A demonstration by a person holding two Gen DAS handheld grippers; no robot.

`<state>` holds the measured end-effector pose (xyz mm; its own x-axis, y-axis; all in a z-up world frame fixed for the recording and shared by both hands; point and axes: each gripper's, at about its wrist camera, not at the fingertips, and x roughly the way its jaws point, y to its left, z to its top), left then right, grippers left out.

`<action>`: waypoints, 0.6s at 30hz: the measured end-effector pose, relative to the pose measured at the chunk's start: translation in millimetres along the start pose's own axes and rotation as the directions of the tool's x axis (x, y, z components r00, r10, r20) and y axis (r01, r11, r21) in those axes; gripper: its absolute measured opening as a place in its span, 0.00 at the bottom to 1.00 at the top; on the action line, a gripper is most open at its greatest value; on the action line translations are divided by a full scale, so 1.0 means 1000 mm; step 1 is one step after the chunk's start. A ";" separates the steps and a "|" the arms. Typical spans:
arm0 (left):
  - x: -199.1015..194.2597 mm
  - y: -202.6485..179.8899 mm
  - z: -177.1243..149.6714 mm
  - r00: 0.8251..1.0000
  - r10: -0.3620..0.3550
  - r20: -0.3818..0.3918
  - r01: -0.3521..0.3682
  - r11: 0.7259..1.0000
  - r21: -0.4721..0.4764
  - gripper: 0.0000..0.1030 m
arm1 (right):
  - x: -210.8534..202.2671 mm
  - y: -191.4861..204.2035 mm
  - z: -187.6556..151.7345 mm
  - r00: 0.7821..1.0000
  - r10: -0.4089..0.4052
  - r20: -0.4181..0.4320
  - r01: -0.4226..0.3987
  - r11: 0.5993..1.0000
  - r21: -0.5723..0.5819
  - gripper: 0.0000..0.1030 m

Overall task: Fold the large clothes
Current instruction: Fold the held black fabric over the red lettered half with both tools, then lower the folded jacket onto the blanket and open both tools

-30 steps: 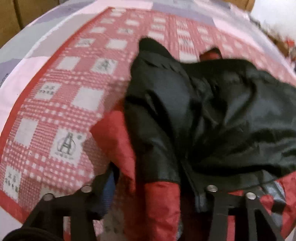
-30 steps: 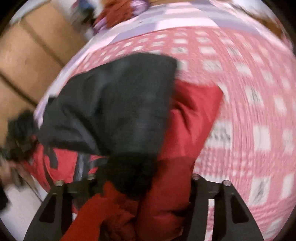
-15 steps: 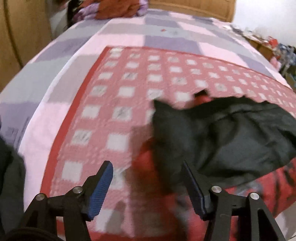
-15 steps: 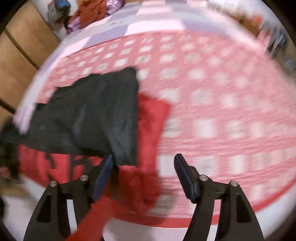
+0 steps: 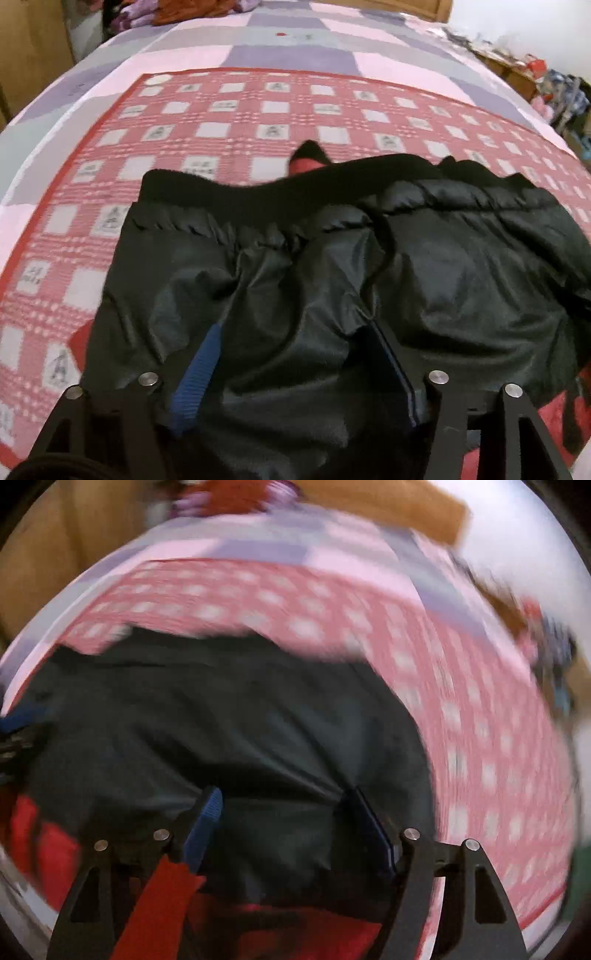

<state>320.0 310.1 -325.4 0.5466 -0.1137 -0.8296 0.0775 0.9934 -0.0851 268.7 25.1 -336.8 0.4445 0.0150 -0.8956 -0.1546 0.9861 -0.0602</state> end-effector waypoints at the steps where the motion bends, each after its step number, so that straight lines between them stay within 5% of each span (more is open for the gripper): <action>1: 0.004 -0.006 0.002 1.000 0.001 -0.003 -0.001 1.000 0.016 0.72 | 0.004 -0.022 -0.014 1.000 -0.022 -0.011 0.023 0.998 0.058 0.72; 8: 0.010 -0.022 0.008 1.000 0.000 -0.001 0.000 0.999 0.033 0.76 | -0.008 -0.085 -0.079 0.990 0.115 -0.077 -0.087 0.951 0.297 0.78; 14: -0.016 -0.004 0.002 0.999 0.013 0.039 -0.014 0.999 0.030 0.76 | -0.036 -0.096 -0.029 0.978 0.182 0.101 -0.204 0.939 0.277 0.80; 18: -0.023 0.014 0.001 0.998 0.042 0.055 -0.040 0.998 -0.045 0.76 | 0.006 -0.096 0.016 0.976 0.213 -0.031 -0.198 0.946 0.258 0.81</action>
<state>309.1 326.6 -306.6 0.5947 -0.0724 -0.8007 0.0180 0.9969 -0.0768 300.4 -67.0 -329.1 0.3736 0.2198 -0.9012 -0.0069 0.9721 0.2343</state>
